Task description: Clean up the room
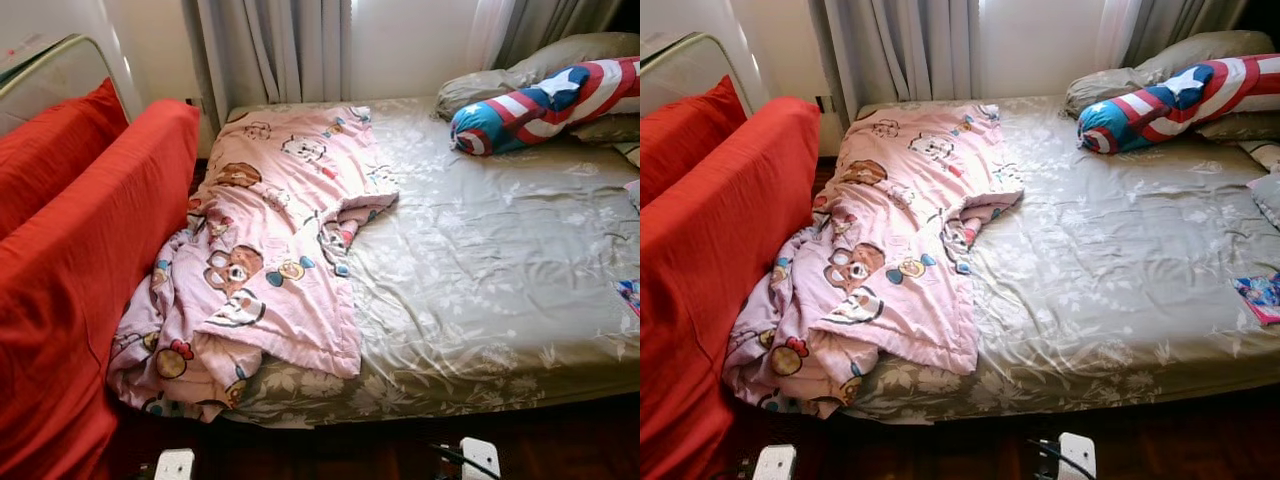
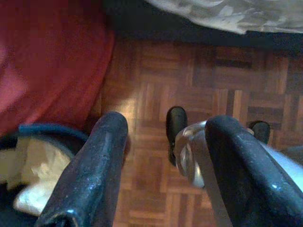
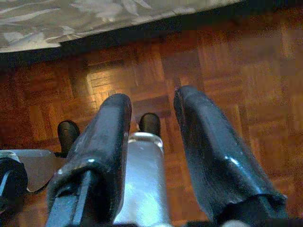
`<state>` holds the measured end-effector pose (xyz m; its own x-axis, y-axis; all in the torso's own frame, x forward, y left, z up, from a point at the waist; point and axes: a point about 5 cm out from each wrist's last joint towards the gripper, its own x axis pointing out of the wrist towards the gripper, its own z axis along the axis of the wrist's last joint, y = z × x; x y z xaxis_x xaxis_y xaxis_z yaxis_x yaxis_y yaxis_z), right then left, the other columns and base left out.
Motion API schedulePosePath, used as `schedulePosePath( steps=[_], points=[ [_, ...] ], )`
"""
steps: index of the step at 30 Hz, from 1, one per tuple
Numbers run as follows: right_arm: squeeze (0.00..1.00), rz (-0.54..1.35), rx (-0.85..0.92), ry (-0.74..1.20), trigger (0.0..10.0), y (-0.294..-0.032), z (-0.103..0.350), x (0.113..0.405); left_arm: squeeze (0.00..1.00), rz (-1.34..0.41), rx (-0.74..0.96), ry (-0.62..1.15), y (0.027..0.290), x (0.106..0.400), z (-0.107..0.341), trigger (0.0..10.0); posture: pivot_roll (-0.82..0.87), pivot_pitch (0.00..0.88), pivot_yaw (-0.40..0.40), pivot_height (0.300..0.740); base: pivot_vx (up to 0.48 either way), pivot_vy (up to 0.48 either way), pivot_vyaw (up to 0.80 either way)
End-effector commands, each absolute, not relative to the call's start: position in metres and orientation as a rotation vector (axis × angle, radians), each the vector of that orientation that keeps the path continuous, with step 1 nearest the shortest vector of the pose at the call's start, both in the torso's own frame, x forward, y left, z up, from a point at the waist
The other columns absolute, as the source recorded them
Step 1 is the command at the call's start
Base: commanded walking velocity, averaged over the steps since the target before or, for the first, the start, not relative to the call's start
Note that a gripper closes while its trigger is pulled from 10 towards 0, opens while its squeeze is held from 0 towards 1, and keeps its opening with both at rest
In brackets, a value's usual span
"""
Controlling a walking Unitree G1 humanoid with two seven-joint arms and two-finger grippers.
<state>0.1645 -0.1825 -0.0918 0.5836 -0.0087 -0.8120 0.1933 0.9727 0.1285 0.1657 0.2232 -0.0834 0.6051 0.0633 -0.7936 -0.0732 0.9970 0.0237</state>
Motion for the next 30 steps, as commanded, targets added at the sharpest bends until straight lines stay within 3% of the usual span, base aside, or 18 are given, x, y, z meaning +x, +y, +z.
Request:
schedulePosePath(
  steps=[1,15,24,30],
  points=[
    [0.00,-0.121,0.214,0.943,10.0,-0.1824,-0.0921,0.1640,0.00,0.077,-0.013,0.953,0.2230,0.1561,-0.0878,10.0,0.04,0.041,-0.010,0.740,0.000,0.000,0.00],
    [0.00,-0.107,0.200,0.940,10.0,-0.1819,-0.0916,0.1650,0.00,0.086,-0.021,0.955,0.2219,0.1547,-0.0886,10.0,0.04,0.043,-0.012,0.740,0.000,0.000,0.00],
    [0.00,-0.106,0.202,0.937,10.0,-0.1814,-0.0912,0.1659,0.00,0.085,-0.023,0.950,0.2217,0.1562,-0.0880,10.0,0.04,0.042,-0.011,0.740,0.000,0.000,0.74],
    [0.00,-0.106,0.198,0.939,10.0,-0.1822,-0.0916,0.1649,0.00,0.092,-0.025,0.960,0.2226,0.1540,-0.0889,10.0,0.04,0.042,-0.014,0.740,0.000,0.000,0.00]
  ],
)
